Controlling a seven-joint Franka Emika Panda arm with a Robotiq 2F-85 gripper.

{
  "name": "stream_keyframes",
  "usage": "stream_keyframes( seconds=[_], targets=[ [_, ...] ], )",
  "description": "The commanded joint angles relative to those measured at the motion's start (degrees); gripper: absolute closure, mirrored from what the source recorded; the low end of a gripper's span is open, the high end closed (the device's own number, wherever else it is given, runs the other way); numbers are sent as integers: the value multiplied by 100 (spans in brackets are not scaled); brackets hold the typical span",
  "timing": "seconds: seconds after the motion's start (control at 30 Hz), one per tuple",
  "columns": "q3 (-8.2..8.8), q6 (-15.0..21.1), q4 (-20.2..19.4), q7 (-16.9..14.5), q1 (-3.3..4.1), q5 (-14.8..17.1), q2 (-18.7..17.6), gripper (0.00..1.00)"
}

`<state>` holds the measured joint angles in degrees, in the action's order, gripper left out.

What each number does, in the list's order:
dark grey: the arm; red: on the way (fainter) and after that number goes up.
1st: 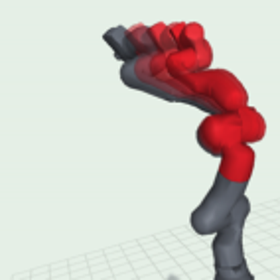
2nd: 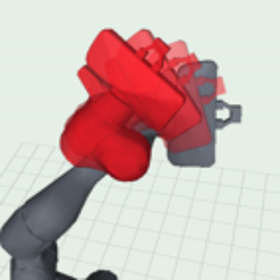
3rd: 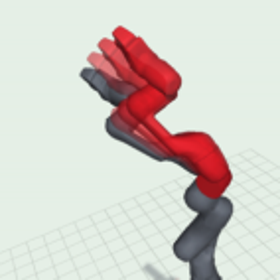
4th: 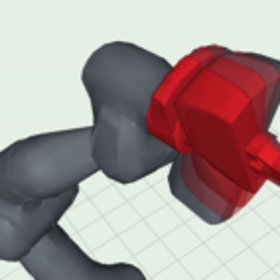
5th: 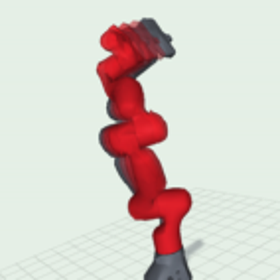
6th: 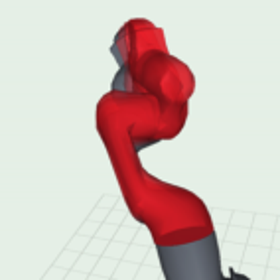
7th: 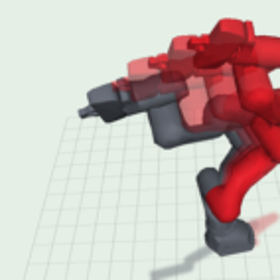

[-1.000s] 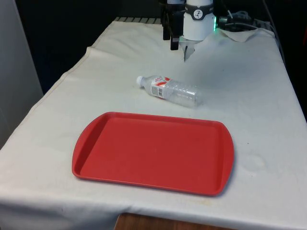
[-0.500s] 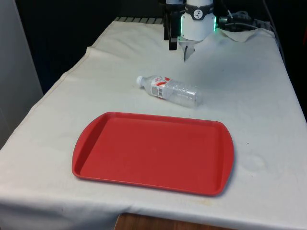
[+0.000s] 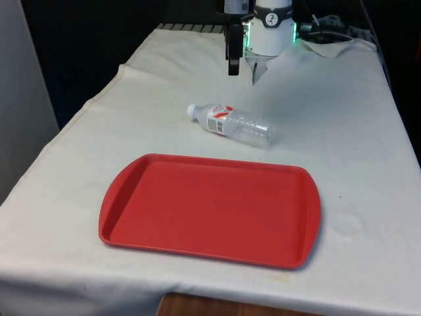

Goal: Place the bottle upright on the tray.

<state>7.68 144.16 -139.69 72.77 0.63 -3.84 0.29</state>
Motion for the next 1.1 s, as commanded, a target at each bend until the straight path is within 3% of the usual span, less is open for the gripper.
stream_keyframes(
  seconds=[0.0,0.03,0.47,1.07],
  targets=[
    [6,57,0,115,-6,-11,-29,0],
    [0,0,0,34,0,0,-11,0],
    [17,52,0,584,-6,-11,-126,0],
    [57,86,-6,957,-6,29,-189,0]
  ],
)
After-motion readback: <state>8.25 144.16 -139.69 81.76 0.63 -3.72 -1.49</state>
